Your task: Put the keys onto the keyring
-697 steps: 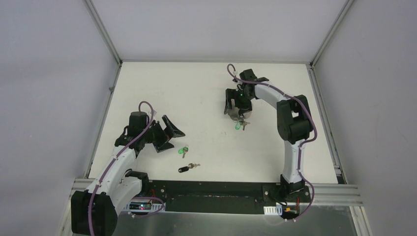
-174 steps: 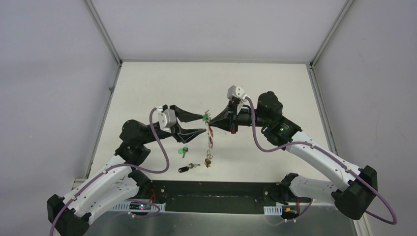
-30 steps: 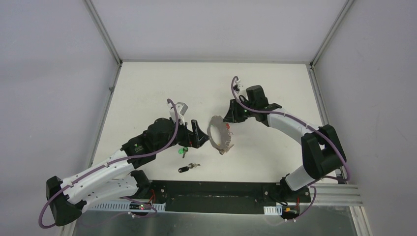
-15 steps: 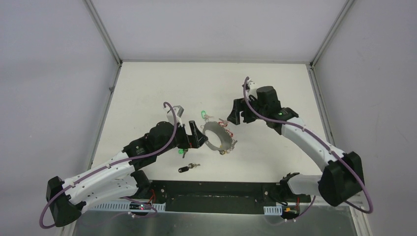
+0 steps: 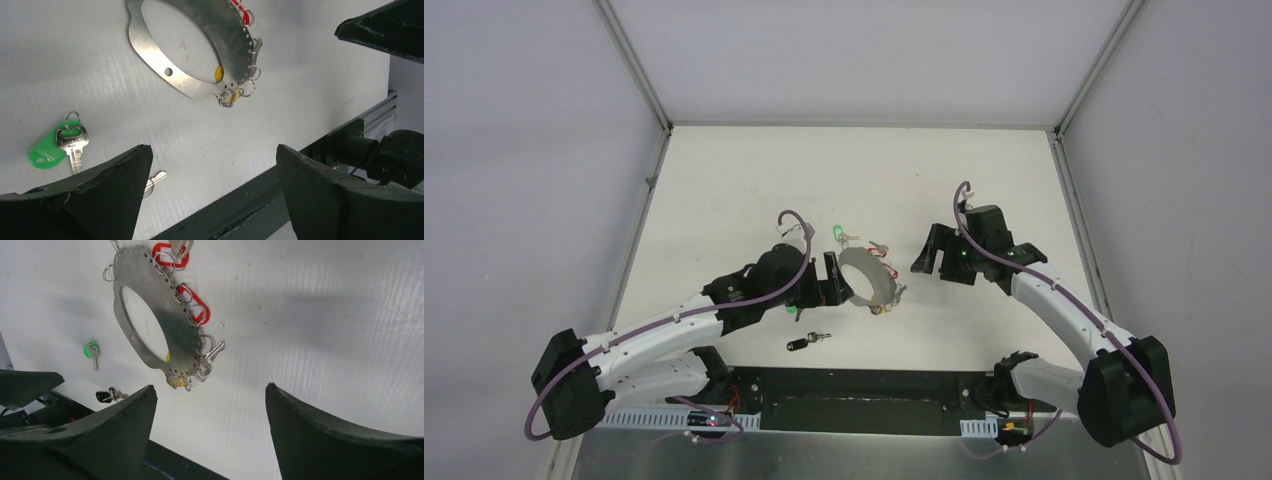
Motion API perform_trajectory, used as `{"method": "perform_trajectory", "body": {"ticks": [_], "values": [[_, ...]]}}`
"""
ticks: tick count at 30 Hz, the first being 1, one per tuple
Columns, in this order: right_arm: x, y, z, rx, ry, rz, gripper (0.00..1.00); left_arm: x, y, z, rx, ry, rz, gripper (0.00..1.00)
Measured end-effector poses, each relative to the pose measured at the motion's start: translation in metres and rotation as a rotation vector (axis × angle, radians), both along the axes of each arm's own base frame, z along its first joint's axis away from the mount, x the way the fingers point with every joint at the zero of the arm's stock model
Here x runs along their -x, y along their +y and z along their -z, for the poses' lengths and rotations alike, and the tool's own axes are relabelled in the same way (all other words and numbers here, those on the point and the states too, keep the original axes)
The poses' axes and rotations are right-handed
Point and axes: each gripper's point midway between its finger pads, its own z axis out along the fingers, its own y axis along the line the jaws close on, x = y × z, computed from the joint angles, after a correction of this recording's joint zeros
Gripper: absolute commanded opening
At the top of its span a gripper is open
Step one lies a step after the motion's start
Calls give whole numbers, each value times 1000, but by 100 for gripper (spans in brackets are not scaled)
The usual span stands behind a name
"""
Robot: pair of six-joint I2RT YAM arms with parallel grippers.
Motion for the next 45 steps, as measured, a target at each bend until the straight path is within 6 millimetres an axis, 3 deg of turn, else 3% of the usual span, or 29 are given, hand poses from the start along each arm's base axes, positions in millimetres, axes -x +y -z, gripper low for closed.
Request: {"method": "perform_trajectory", "body": {"ticks": [7, 11, 15, 20, 23, 32, 40, 45], "values": [[12, 13, 21, -89, 207, 59, 67, 2, -7, 32, -60, 112, 39, 99], [16, 23, 34, -138, 312, 78, 42, -2, -3, 45, -85, 140, 22, 99], [14, 34, 44, -197, 394, 97, 30, 1, 6, 61, -78, 153, -1, 99], [12, 43, 57, -242, 477, 121, 30, 8, 28, 80, -45, 171, -60, 99], [14, 45, 65, -256, 513, 138, 31, 10, 35, 79, 2, 156, -87, 99], [13, 50, 81, -278, 575, 175, 30, 11, 37, 63, 113, 116, -119, 99], [7, 54, 84, -302, 586, 179, 13, 12, 38, 68, 104, 132, -124, 98], [3, 55, 85, -309, 587, 182, 12, 12, 38, 72, 95, 140, -125, 98]]}}
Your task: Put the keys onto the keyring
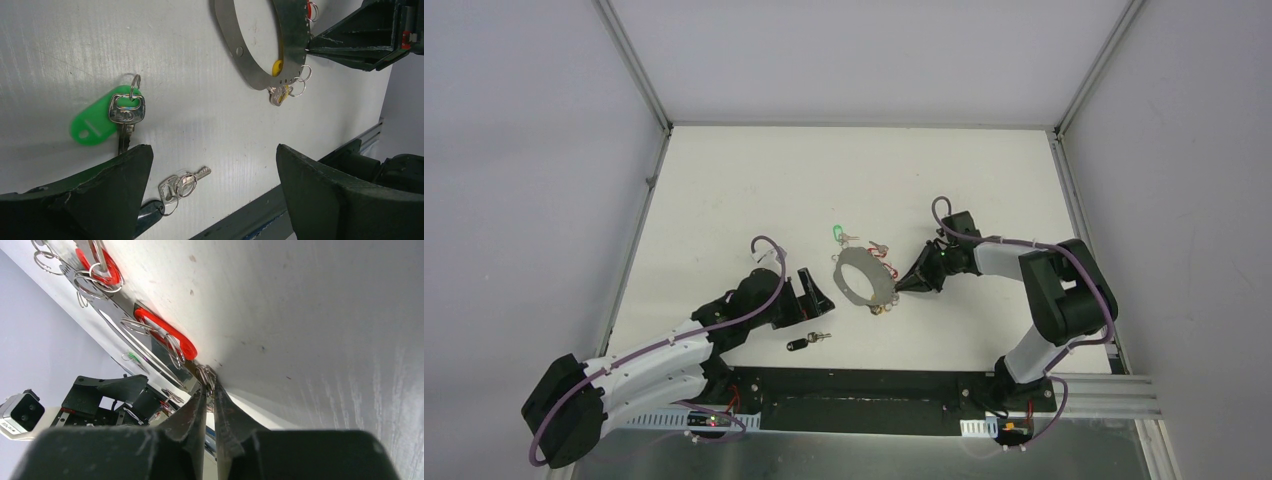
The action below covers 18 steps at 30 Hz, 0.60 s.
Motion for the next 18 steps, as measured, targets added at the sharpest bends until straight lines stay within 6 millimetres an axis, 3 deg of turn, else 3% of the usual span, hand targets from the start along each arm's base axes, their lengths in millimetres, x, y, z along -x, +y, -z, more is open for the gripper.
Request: {"method": "perform_trajectory", "body": {"ticks": [4, 7, 18], "values": [[-2, -1, 0, -1, -4, 5, 10, -1, -1, -2, 8, -8, 0, 98], [-4, -2, -1, 0, -9, 6, 0, -2, -2, -3, 9, -10, 0, 98], [-12, -3, -11, 24, -77, -74, 0, -1, -2, -3, 9, -9, 0, 97]]}}
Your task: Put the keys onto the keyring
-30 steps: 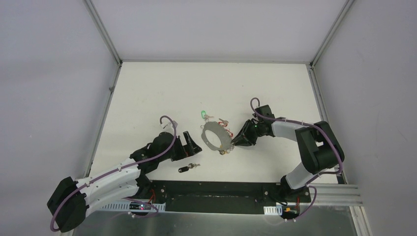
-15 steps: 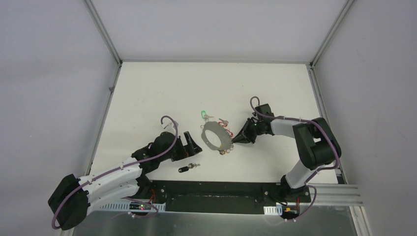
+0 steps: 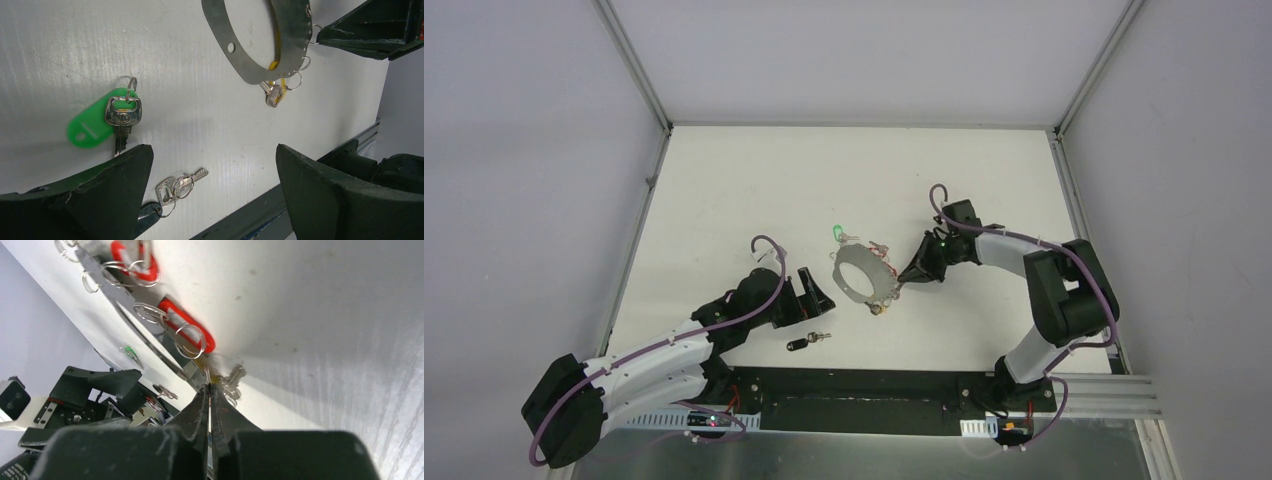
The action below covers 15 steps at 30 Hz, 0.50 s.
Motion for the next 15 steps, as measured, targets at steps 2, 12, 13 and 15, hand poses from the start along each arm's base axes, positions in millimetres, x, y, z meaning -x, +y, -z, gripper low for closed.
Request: {"method": "perform_trajectory", "body": {"ticks": [2, 12, 13, 15], "values": [[-2, 0, -7, 5, -25, -32, 0, 0, 0, 0, 0, 0, 0, 97], [-14, 13, -73, -6, -255, -246, 0, -1, -2, -9, 16, -41, 18, 97], [-13, 16, -79, -5, -278, -273, 0, -2, -3, -13, 21, -58, 26, 97], [-10, 23, -91, -3, -324, -334, 0, -2, -4, -19, 27, -89, 45, 96]]}}
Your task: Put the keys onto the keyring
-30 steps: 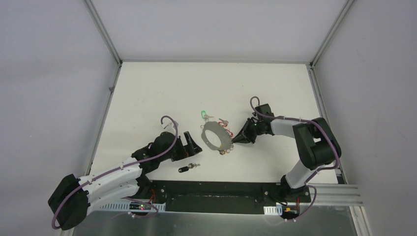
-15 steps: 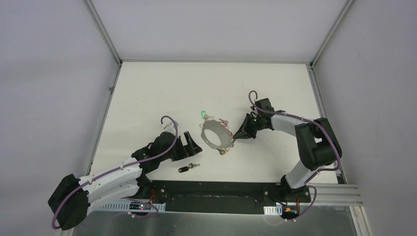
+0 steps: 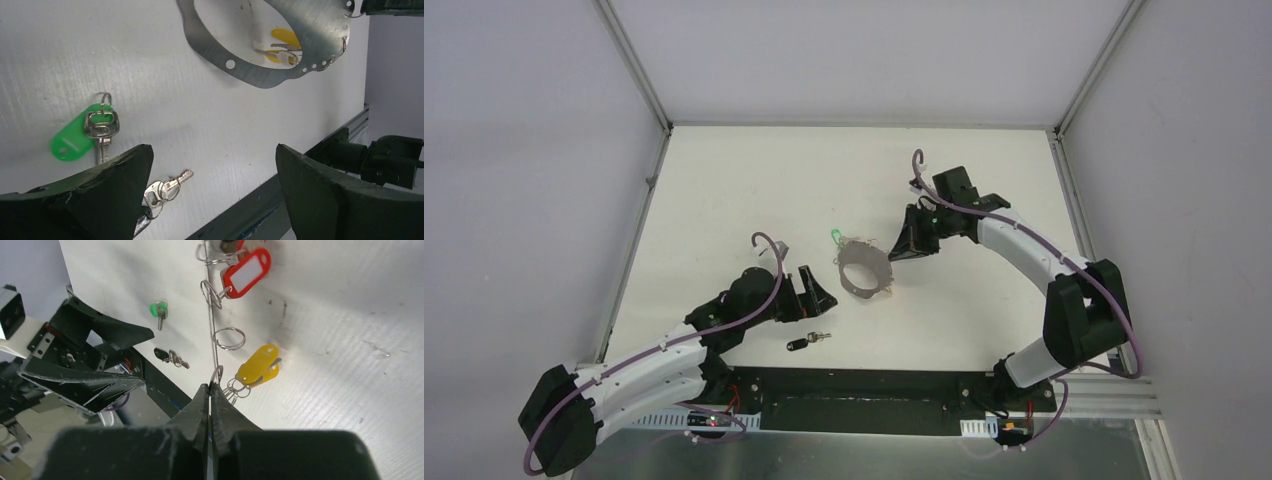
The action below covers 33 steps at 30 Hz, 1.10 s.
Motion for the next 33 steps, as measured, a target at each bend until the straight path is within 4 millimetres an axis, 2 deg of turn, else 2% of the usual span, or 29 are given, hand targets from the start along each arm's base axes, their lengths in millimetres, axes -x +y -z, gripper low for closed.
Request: {"method": "perform_trajectory", "body": {"ticks": [5, 12, 15, 18, 22, 28, 33], "values": [[10, 10, -21, 23, -101, -123, 0, -1, -7, -34, 22, -120, 73, 95], [15, 12, -51, 28, -247, -225, 0, -7, -19, -113, 37, -402, 197, 96], [18, 12, -63, 20, -328, -273, 0, -6, -25, -137, 22, -512, 266, 95], [21, 13, -73, 0, -407, -309, 0, -4, -31, -148, -10, -604, 341, 94], [27, 14, -80, -35, -478, -352, 0, -3, -38, -150, -64, -716, 439, 90], [38, 18, -81, -84, -538, -439, 0, 1, -44, -153, -140, -905, 564, 74], [54, 19, -77, -119, -599, -516, 0, 5, -51, -150, -177, -992, 667, 59]]}}
